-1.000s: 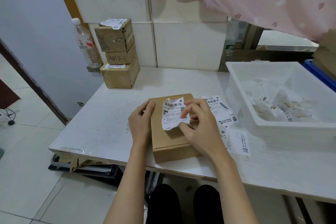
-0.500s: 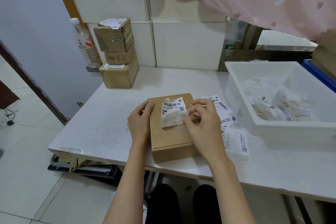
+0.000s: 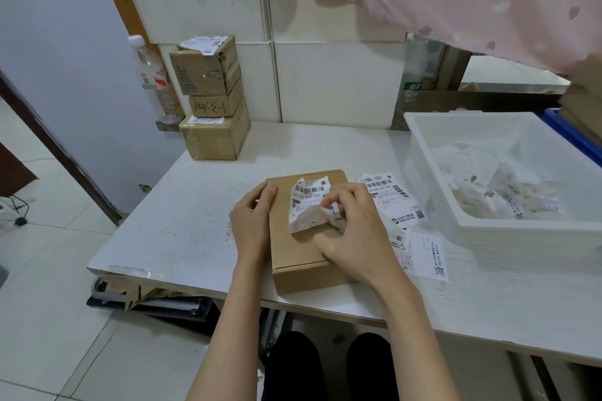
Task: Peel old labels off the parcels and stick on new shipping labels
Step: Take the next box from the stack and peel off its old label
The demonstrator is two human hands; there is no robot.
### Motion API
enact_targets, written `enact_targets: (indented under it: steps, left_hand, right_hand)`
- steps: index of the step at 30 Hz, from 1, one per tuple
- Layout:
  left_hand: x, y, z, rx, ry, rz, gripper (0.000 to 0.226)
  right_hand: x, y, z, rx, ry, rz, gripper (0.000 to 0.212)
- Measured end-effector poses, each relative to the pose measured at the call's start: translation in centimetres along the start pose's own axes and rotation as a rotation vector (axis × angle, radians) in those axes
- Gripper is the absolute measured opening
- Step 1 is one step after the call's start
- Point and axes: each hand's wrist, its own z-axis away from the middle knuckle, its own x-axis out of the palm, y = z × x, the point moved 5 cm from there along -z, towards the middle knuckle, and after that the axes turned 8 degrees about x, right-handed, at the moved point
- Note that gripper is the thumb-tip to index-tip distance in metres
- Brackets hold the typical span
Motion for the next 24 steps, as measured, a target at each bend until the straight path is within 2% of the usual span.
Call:
enact_targets:
  steps: [4, 11, 16, 18, 22, 24]
  left_hand:
    - [0.05, 0.06, 0.07, 0.002, -0.007, -0.004, 0.012]
    - [0.03, 0.03, 0.01, -0.008, -0.005, 0.002, 0.01]
    - [0.01, 0.06, -0.01, 0.008, -0.007, -0.011, 0.02]
    - [-0.01, 0.06, -0.05, 0.01, -0.003, -0.014, 0.02]
    - [0.07, 0.04, 0.02, -0.009, -0.009, 0.006, 0.014]
    - [0.08, 0.16, 0.06, -0.007, -0.009, 0.011, 0.012]
  right_hand:
    - [-0.47, 0.43, -0.02, 0.026, 0.106, -0.088, 0.013]
    - [-0.47, 0.54, -0.09, 0.028, 0.192, -0.124, 0.011]
    - [-0.47, 0.32, -0.37, 0.043, 0.117, -0.132, 0.009]
    - [-0.22, 0.16, -0.32, 0.039, 0.068, -0.05, 0.007]
    - [-0.35, 0.2, -0.5, 0.029, 0.082, -0.01, 0.032]
    - [-0.38, 0.3, -0.54, 0.037, 0.086, -0.014, 0.027]
